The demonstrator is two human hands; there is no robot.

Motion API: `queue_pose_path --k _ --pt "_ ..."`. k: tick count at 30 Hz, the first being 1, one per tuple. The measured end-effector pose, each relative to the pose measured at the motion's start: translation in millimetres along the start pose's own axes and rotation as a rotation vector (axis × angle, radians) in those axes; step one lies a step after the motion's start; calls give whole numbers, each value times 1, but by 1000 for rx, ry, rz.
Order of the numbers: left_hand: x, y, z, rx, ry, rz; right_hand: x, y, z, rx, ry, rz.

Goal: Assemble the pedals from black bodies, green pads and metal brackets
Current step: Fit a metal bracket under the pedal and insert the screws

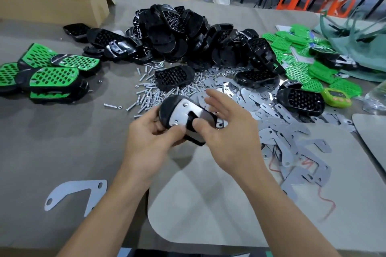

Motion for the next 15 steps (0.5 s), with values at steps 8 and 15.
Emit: queue_pose_path --k 8,15 --pt "-4 -8 -1 -93 -26 157 4 14 -9 120 255 -486" --pt "-1 -4 -5 -125 80 -362 3 2 -36 495 281 -189"
Point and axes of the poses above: each hand's wrist, its own z-axis away from the middle knuckle, its own y-axis out of the palm, x = y × z, the point moved 2 cm from there along -z, towards the middle knuckle, and after that the axes turned 13 degrees about -z, right-handed, at the moved point
